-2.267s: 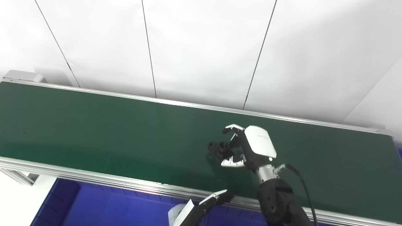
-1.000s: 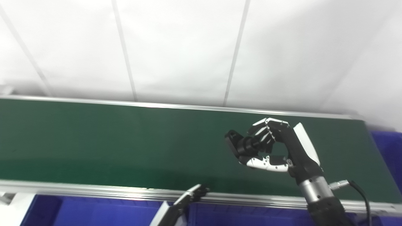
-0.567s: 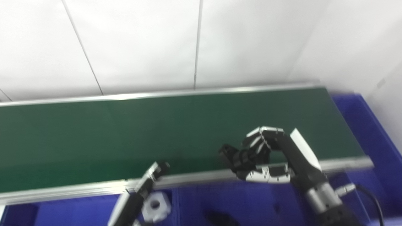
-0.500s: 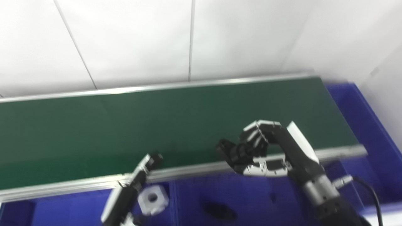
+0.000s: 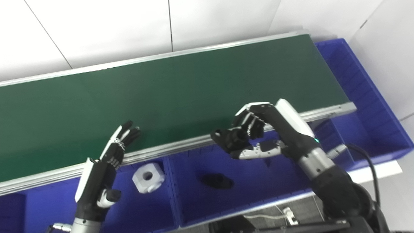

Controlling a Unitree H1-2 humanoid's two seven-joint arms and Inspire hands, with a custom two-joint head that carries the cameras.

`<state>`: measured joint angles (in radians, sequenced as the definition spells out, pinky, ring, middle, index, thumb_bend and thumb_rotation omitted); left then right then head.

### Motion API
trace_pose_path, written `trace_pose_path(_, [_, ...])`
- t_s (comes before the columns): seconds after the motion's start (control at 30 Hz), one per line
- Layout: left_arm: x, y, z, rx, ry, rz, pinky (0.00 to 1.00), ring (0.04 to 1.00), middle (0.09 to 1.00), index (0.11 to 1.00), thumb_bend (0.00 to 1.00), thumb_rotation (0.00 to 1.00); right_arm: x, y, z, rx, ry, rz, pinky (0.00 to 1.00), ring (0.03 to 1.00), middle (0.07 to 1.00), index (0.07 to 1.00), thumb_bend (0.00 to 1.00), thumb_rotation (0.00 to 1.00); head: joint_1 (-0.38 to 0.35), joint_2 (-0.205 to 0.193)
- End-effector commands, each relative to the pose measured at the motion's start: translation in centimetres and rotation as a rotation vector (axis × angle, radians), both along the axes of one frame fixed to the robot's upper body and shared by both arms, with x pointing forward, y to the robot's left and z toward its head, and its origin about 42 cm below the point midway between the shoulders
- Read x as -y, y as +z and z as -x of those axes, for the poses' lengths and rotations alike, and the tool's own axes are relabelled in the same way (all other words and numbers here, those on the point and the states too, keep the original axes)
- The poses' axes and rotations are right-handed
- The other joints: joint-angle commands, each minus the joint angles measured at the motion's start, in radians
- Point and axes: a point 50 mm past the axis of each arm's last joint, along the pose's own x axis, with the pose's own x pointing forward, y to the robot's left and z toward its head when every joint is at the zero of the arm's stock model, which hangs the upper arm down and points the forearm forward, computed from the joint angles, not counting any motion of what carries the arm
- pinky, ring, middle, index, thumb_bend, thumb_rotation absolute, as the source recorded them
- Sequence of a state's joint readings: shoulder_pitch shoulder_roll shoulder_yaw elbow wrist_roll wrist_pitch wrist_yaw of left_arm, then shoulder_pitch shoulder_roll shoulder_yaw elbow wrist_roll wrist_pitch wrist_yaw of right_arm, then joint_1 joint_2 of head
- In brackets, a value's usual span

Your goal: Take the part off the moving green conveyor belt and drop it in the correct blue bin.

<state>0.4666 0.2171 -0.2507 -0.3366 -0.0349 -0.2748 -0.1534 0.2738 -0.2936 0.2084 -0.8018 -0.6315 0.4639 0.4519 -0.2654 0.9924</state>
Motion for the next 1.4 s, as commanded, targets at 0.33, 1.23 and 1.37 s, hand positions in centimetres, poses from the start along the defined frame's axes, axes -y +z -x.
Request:
trace_pose_path(0.33, [0.9, 1.8, -0.2, 0.048, 0.009, 0.02, 0.93, 0.893, 0.901, 0.935, 0.91, 0.93, -1.4, -5.1, -1.2, 0.059, 0.093, 0.204, 0.21, 0.27, 0.395, 0.515, 0.52, 0.0, 0.052, 0.025])
trace_pose_path(1.23, [2.2, 2.1, 0.1, 0.048, 0.024, 0.036, 0.94, 0.898, 0.895, 0.935, 0.92, 0.92, -1.9, -12.6, -2.2, -0.14, 0.252, 0.539, 0.45, 0.557, 0.618, 0.645, 0.93, 0.35, 0.102, 0.04])
trace_pose_path(1.37, [2.1, 2.2, 0.2, 0.046, 0.025, 0.035, 0.93, 0.891, 0.89, 0.931, 0.92, 0.92, -1.9, -12.2, -2.1, -0.199, 0.281, 0.588, 0.78, 0.799, 0.836, 0.8, 1.0, 0.67, 0.108, 0.041])
